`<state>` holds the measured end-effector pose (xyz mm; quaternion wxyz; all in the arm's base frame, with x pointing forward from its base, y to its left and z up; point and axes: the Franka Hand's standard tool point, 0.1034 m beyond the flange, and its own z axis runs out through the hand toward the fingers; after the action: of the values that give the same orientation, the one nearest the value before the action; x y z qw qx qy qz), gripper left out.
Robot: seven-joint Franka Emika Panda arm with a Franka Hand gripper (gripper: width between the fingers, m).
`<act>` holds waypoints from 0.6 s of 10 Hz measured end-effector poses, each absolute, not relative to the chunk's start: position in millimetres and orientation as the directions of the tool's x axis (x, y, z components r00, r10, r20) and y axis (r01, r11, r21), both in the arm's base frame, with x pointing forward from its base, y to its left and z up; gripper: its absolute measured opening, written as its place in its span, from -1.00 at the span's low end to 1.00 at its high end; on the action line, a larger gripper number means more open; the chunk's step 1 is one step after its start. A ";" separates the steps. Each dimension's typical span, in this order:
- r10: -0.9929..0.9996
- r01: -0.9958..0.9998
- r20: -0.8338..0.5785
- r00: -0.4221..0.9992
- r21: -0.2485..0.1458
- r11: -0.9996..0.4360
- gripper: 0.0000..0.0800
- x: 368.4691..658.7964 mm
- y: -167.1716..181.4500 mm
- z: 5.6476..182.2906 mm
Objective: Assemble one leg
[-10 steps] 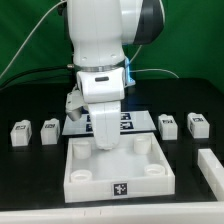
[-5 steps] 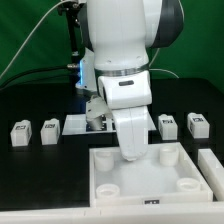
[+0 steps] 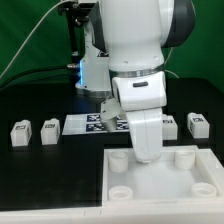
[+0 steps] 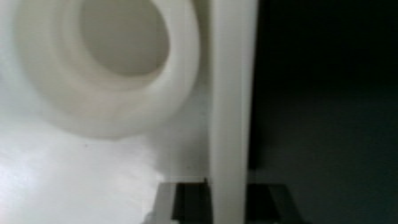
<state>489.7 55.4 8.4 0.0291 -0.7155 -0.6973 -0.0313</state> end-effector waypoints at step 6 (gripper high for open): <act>0.996 0.999 0.080 0.042 0.001 -0.043 -0.03 489.6 54.0 8.3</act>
Offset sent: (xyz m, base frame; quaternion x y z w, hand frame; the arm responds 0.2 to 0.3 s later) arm 0.0000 0.0000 0.0000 0.0000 0.0000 0.0000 1.0000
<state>489.6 54.0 8.3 0.0273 -0.7214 -0.6914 -0.0294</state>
